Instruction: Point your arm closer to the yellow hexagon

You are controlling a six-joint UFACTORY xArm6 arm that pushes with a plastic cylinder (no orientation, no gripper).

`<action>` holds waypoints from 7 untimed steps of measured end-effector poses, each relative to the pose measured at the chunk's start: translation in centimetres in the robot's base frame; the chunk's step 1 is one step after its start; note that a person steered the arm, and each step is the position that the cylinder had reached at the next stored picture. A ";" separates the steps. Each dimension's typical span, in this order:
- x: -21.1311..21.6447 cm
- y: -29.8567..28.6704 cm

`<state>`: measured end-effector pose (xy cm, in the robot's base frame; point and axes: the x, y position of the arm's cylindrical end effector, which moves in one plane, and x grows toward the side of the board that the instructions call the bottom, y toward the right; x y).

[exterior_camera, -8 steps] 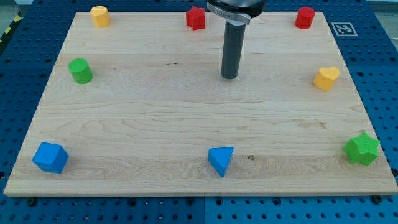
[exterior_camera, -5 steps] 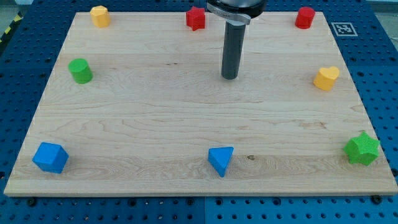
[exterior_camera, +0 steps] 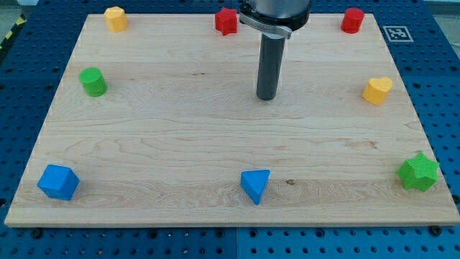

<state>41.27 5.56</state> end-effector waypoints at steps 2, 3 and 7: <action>-1.6 -3.7; -4.8 -10.1; -9.1 -19.8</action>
<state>32.15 -14.26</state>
